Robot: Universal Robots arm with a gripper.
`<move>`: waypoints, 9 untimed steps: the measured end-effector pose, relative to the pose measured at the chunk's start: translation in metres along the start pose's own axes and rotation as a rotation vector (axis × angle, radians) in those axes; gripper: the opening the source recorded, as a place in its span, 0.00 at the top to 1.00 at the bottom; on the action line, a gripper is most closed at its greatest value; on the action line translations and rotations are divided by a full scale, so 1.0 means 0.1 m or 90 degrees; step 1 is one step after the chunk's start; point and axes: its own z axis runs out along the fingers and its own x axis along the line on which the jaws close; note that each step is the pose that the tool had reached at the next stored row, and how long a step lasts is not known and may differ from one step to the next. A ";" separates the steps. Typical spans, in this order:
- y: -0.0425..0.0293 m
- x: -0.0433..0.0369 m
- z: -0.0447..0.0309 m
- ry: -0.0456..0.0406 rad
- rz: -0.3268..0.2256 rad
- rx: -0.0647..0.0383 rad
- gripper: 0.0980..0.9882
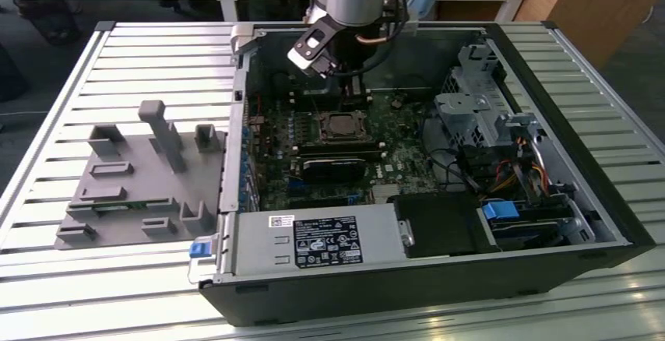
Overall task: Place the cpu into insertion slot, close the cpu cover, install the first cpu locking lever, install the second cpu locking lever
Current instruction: 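Install the first cpu locking lever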
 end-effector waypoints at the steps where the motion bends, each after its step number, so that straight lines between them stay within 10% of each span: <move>1: 0.000 0.000 0.000 0.0001 -0.004 0.000 0.97; 9: 0.000 0.000 0.000 0.0009 -0.028 0.000 0.97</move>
